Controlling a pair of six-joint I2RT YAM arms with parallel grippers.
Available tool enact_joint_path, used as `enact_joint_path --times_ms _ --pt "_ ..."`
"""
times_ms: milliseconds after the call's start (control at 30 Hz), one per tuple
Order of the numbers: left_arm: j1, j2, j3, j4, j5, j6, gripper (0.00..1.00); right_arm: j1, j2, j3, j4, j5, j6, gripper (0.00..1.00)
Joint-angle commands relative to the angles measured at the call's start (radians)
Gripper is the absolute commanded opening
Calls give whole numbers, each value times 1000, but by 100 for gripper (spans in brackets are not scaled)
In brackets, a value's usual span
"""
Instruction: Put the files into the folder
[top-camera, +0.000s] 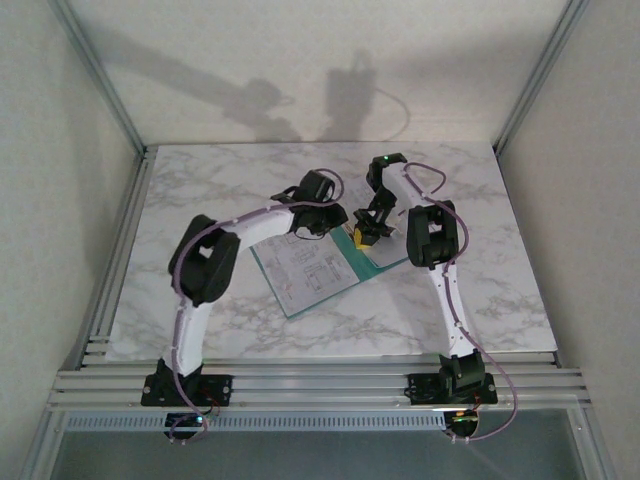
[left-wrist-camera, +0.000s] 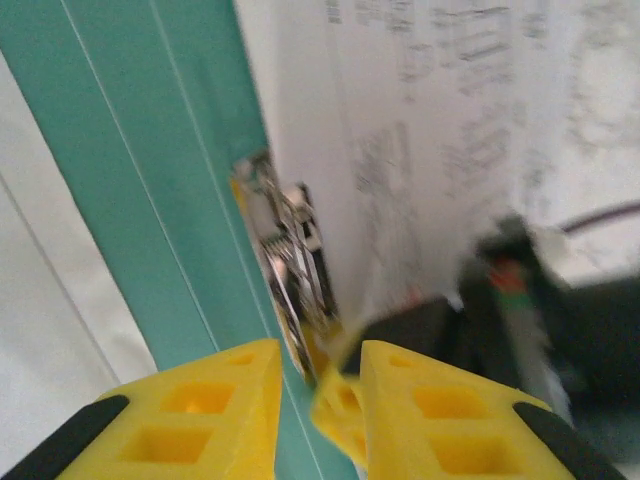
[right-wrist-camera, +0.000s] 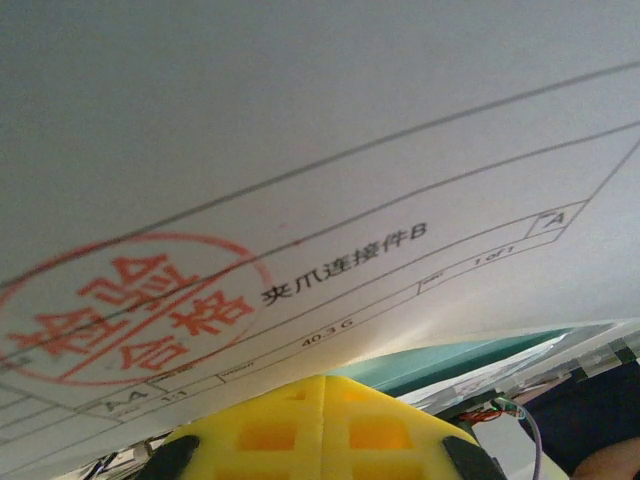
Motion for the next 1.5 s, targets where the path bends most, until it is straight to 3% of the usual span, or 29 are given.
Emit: enact_joint_path --times_ms 0,367,1333,1467 --pt "2 68 74 -58 19 -17 28 10 100 -45 95 63 -2 0" --pt "-17 134 112 -60 38 -50 29 5 99 -51 100 66 -7 0" --pt "-76 266 182 -209 11 -17 18 5 94 -63 117 59 -6 0" --pt "-80 278 179 -232 -3 -6 12 5 91 -60 120 58 -2 0"
